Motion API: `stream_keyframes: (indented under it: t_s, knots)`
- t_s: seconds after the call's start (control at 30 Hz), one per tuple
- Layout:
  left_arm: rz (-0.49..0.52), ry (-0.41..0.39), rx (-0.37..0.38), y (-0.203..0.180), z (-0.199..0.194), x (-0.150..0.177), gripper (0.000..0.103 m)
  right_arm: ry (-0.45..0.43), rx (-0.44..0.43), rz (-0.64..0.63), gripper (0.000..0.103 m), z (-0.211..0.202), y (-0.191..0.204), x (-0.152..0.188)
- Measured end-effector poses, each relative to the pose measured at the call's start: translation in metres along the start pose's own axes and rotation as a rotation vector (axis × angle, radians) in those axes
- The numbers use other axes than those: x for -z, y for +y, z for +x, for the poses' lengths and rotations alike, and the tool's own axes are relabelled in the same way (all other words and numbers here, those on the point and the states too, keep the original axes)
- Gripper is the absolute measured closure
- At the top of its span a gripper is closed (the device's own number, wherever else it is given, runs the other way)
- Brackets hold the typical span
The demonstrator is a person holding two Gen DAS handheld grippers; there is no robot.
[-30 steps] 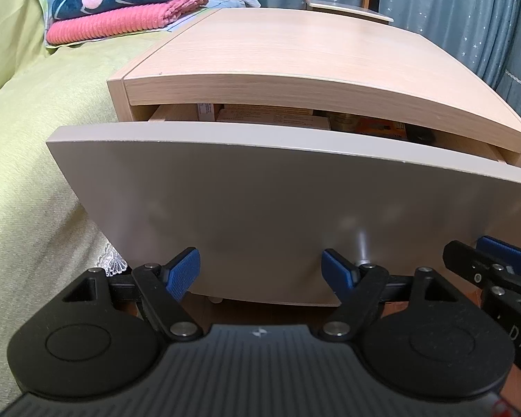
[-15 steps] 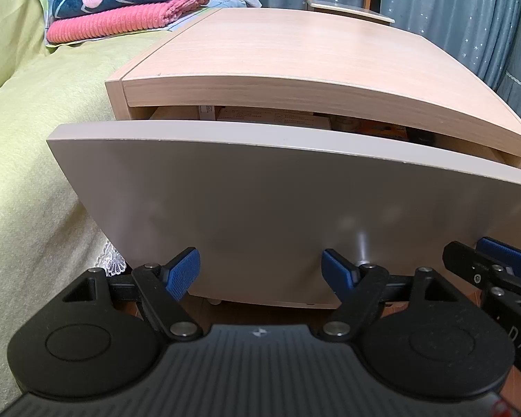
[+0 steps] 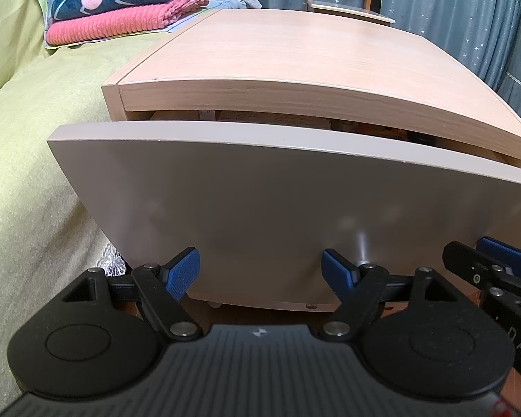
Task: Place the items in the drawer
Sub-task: 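Keep pushing the drawer front into the nightstand with both grippers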
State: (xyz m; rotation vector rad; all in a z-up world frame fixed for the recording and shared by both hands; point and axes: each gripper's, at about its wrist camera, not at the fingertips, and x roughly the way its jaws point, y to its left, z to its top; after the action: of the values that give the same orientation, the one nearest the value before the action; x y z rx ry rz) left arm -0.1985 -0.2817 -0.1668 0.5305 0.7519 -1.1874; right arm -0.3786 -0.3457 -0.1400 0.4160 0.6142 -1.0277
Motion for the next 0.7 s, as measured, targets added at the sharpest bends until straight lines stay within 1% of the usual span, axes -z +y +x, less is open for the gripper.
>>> stream_keyframes:
  t_s: [0.7]
  knots:
    - [0.004, -0.003, -0.004, 0.0045, 0.007, -0.0086, 0.024, -0.006, 0.007, -0.001, 0.075, 0.0033, 0.0001, -0.0025]
